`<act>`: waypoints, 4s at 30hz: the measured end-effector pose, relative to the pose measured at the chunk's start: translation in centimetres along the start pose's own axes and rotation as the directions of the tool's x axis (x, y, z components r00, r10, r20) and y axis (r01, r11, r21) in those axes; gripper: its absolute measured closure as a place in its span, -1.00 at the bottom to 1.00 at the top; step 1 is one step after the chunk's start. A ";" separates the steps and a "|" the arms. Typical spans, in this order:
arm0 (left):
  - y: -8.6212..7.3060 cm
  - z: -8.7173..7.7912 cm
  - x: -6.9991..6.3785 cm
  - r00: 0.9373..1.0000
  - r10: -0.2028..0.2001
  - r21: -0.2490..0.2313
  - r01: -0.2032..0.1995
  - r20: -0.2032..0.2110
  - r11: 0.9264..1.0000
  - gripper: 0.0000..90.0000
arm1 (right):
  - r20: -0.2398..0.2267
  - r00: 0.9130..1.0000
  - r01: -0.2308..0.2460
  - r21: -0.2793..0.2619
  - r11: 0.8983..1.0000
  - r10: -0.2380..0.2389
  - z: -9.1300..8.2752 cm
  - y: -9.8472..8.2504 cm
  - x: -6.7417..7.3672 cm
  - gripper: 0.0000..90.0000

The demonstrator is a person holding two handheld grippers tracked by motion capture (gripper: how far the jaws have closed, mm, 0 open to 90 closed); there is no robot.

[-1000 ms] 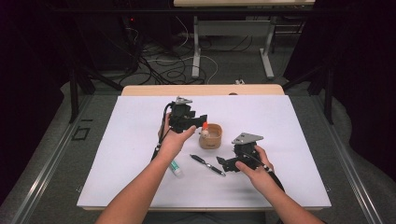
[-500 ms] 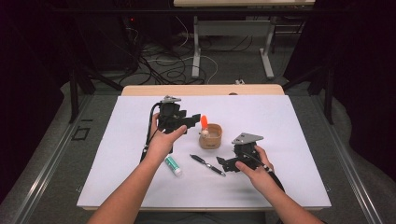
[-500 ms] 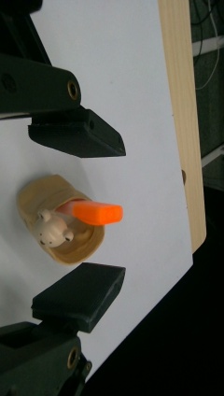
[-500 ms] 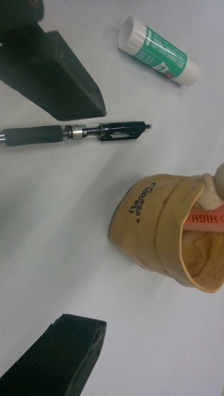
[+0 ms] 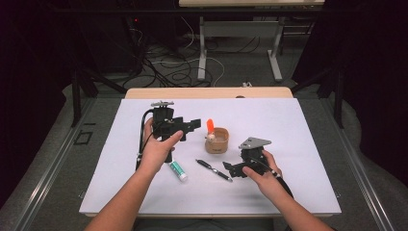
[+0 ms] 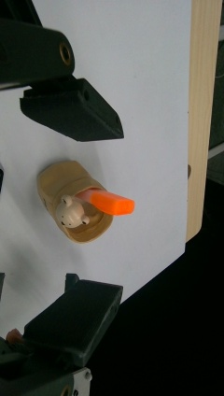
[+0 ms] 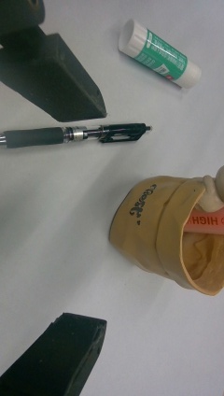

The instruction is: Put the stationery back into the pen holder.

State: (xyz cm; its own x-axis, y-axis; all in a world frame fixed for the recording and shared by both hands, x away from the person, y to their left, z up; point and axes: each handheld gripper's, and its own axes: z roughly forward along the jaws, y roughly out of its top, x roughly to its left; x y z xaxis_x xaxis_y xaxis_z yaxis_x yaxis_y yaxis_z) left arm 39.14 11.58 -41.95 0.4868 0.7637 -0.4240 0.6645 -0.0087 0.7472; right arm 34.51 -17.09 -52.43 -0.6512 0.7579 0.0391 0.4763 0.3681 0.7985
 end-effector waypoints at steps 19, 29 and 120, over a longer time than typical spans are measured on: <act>-3.3 -1.9 3.6 0.990 -0.134 -0.022 0.133 -0.046 0.991 -0.76 | -0.009 1.000 -0.001 0.011 1.000 0.002 0.1 -0.1 0.1 -0.95; -5.1 -2.7 4.7 0.979 -0.203 -0.045 0.202 -0.023 0.978 -0.63 | -0.014 1.000 -0.004 0.014 1.000 0.005 0.2 -0.1 0.1 -0.94; -11.9 1.0 9.9 0.701 -0.691 0.063 0.708 -0.176 0.703 0.18 | -0.034 0.999 -0.017 0.024 1.000 0.018 0.3 -0.2 0.0 -0.84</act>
State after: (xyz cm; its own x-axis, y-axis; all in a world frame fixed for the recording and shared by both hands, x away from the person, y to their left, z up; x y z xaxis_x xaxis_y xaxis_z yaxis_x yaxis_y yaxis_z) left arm 36.63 18.65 -55.56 -0.2173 0.6549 -0.7238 0.8476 0.4944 0.1928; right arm 34.58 -17.04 -52.78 -0.6626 0.7453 0.0740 0.5014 0.3680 0.7830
